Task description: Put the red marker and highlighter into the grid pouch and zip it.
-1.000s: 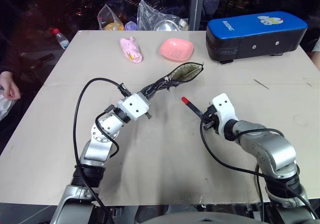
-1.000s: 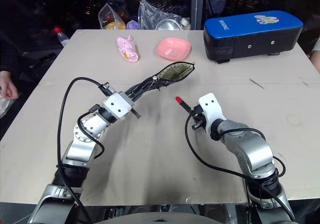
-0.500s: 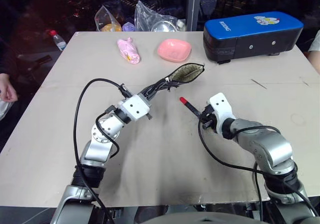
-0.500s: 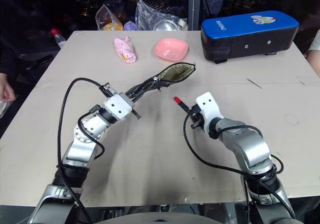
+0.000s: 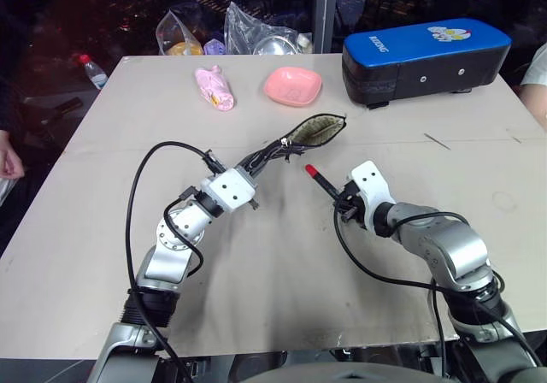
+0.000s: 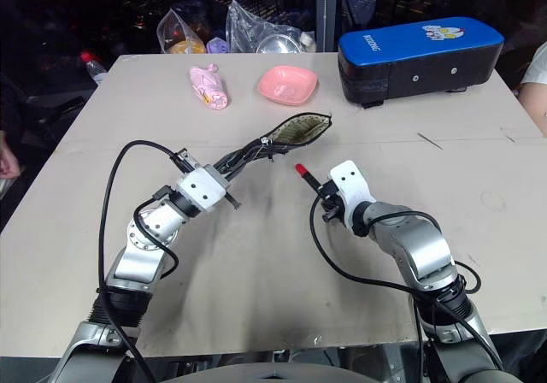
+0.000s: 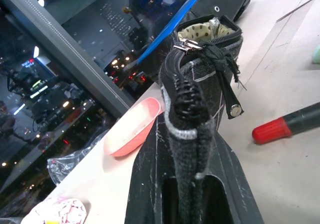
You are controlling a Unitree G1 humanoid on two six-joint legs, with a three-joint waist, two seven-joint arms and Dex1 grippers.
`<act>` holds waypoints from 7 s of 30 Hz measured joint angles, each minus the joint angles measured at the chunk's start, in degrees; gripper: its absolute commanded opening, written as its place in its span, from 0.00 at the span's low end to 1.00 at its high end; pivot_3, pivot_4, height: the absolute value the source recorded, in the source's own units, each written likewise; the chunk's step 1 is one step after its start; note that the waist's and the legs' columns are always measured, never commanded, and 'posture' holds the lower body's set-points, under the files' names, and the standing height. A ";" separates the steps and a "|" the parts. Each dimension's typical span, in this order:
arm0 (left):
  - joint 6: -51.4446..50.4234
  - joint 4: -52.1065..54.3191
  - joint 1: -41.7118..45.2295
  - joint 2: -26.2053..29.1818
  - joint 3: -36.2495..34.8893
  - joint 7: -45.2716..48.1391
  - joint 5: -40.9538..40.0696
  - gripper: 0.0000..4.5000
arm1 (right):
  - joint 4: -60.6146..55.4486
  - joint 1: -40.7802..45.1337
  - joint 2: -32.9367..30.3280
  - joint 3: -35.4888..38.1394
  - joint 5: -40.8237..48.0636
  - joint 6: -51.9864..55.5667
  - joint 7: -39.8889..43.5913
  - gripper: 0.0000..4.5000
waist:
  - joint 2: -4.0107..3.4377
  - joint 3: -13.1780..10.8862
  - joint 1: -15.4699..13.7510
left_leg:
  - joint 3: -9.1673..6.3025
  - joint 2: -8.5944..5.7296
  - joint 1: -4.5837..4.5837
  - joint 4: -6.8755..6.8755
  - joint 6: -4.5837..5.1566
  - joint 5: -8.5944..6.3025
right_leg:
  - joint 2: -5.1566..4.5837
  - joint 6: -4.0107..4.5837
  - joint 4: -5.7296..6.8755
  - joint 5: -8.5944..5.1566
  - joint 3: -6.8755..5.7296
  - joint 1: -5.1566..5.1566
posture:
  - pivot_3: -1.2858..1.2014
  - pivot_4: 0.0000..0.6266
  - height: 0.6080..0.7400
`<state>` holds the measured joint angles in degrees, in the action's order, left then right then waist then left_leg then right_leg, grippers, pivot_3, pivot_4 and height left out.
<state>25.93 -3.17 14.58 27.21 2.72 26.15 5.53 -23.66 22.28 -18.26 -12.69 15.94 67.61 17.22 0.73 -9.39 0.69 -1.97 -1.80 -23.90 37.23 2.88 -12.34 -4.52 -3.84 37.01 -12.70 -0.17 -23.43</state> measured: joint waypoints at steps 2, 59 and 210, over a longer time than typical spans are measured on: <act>-0.34 0.02 0.00 0.00 0.00 0.00 0.00 0.00 | -0.42 0.59 -0.66 0.08 0.33 1.24 0.30 0.06 | -0.01 -0.01 -0.04 | 0.00 -0.01 -0.03 0.00 0.00 0.00 | -0.02 0.00 -0.01 0.00 0.00 -0.02 | 0.52 0.24 0.89; 1.83 -3.53 4.33 -4.05 6.19 6.86 -3.55 0.00 | 33.05 26.17 -20.80 -7.99 -24.90 -79.87 39.03 0.99 | -0.17 -0.18 -1.62 | -0.05 -0.09 -0.74 0.16 -0.18 0.11 | -0.07 -0.05 -0.17 0.07 -0.13 -0.42 | 0.52 0.24 0.89; 4.90 -13.20 9.69 -9.29 8.06 3.65 0.02 0.00 | -2.46 7.76 5.28 18.41 13.67 -1.07 -3.63 0.01 | -0.33 -0.19 -1.13 | -0.11 -0.05 -0.57 0.24 0.00 0.02 | 0.08 -0.03 0.00 0.19 -0.12 -0.29 | 0.52 0.24 0.89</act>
<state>30.83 -16.37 24.28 17.92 10.79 29.80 5.55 -26.12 30.04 -12.99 5.72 29.61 66.54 13.59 0.40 -9.58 -0.44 -2.08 -1.86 -24.47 37.46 2.87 -12.32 -4.44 -3.88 37.01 -12.51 -0.29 -23.72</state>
